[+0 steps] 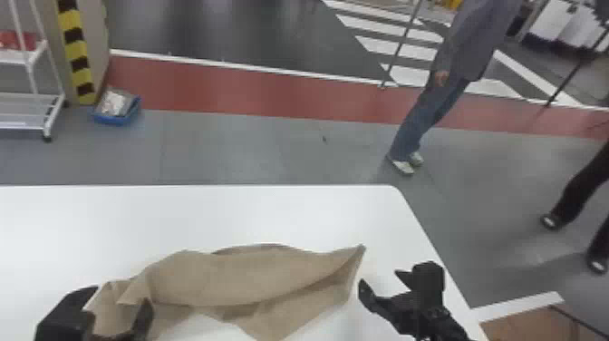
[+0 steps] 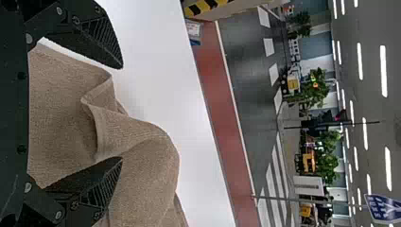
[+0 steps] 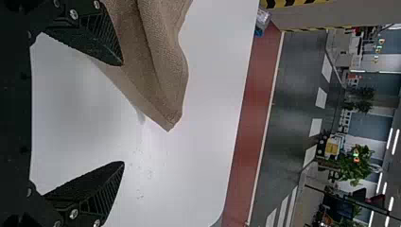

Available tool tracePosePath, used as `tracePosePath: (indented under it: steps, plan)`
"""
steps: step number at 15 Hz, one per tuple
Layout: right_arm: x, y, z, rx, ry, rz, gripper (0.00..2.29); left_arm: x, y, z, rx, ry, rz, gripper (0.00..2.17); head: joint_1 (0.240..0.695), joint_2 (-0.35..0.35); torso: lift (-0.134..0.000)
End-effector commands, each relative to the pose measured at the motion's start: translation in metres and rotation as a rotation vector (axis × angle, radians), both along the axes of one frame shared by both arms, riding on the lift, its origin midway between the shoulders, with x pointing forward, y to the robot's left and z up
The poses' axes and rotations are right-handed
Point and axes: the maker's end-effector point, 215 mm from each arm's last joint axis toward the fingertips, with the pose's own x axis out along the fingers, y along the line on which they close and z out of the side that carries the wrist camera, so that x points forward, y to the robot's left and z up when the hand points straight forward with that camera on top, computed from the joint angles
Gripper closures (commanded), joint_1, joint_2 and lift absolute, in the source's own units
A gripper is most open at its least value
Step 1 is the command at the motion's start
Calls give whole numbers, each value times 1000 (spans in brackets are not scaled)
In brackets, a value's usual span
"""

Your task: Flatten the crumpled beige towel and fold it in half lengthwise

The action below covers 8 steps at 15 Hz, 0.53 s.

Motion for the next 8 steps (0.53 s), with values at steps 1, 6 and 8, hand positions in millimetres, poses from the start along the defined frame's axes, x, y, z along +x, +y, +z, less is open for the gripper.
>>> tracePosePath:
  steps: [1, 6, 8]
  plan:
    - [-3, -2, -1, -3, 2, 0, 161, -10, 18, -10, -11, 27, 9, 235, 695, -350, 0]
    - [-12, -5, -6, -7, 36, -8, 184, -51, 46, -26, 18, 86, 4, 275, 695, -336, 0]
    - [-12, -3, -6, 1, 52, -15, 188, -63, 34, -32, 26, 113, -22, 383, 695, -339, 0]
